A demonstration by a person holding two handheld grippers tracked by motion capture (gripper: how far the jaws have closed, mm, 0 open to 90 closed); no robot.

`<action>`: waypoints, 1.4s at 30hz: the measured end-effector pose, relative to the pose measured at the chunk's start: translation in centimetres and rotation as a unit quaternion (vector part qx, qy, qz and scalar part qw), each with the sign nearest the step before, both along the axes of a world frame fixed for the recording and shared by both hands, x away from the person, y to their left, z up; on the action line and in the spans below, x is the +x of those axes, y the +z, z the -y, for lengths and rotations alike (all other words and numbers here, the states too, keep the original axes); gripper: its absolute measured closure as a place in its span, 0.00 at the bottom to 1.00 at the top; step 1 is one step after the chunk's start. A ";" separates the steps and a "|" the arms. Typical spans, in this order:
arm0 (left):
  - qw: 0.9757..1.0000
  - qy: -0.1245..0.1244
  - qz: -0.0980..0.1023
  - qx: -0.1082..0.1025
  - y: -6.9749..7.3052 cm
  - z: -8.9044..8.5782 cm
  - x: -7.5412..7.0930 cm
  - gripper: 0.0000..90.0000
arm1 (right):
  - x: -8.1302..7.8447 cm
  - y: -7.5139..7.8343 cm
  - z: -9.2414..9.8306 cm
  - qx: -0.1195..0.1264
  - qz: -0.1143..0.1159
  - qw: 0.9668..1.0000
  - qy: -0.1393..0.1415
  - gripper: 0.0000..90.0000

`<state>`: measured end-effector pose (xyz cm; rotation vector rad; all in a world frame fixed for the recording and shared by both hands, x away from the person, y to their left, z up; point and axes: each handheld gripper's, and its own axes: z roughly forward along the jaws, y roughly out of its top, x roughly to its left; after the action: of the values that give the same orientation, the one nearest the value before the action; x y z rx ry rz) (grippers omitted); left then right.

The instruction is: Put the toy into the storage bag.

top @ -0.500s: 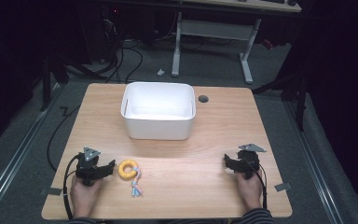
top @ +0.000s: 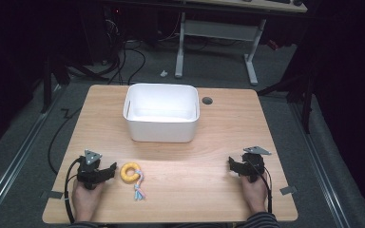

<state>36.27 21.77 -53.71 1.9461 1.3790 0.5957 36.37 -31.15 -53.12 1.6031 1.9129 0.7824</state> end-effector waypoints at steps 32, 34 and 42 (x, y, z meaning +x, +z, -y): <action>1.000 -0.016 -0.017 0.006 0.1 0.4 0.4 0.17 | -0.1 0.0 -0.5 0.003 -0.001 1.000 0.021 0.25; 1.000 -0.017 -0.025 0.011 0.3 0.4 0.4 0.18 | -0.1 0.0 -0.5 0.003 -0.001 1.000 0.022 0.25; 0.999 -0.035 -0.037 -0.006 1.4 0.6 0.5 0.21 | -0.1 0.0 -0.5 0.002 -0.002 1.000 0.023 0.25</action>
<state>36.73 21.19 -52.28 2.0149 1.3504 0.4863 36.24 -30.69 -53.10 1.5698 1.9582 0.8034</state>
